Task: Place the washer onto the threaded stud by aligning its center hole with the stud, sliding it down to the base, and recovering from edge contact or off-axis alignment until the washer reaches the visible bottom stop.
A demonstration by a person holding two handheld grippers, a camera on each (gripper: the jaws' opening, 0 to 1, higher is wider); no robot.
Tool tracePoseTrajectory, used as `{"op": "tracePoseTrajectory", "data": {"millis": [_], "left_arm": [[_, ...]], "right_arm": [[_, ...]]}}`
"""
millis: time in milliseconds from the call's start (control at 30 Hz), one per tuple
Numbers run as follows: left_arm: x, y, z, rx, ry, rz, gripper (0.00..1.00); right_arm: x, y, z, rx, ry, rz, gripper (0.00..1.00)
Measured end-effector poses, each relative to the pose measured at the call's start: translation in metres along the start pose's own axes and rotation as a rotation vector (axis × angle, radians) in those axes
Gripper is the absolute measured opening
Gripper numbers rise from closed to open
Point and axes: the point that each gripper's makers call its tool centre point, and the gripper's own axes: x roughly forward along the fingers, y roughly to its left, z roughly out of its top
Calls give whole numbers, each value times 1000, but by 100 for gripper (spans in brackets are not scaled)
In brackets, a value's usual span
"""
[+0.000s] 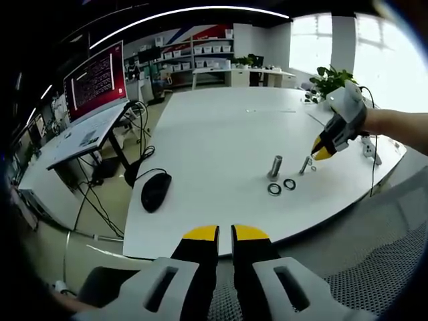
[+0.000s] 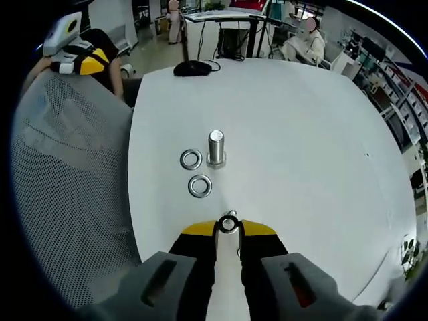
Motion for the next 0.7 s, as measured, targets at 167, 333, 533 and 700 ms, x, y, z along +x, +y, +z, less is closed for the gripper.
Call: {"op": "tracePoseTrajectory", "data": {"millis": [167, 333, 533, 700], "left_arm": [[0, 1, 0, 1, 0, 5, 5], [0, 2, 0, 2, 4, 8, 4], [0, 0, 0, -36, 2, -4, 3], [0, -1, 1, -55, -1, -7, 2]], "right_arm": [[0, -2, 3, -7, 1, -4, 14], [1, -4, 5, -8, 4, 2, 14], [7, -4, 5, -24, 21, 10, 14], [8, -3, 7, -37, 27, 9, 14]]}}
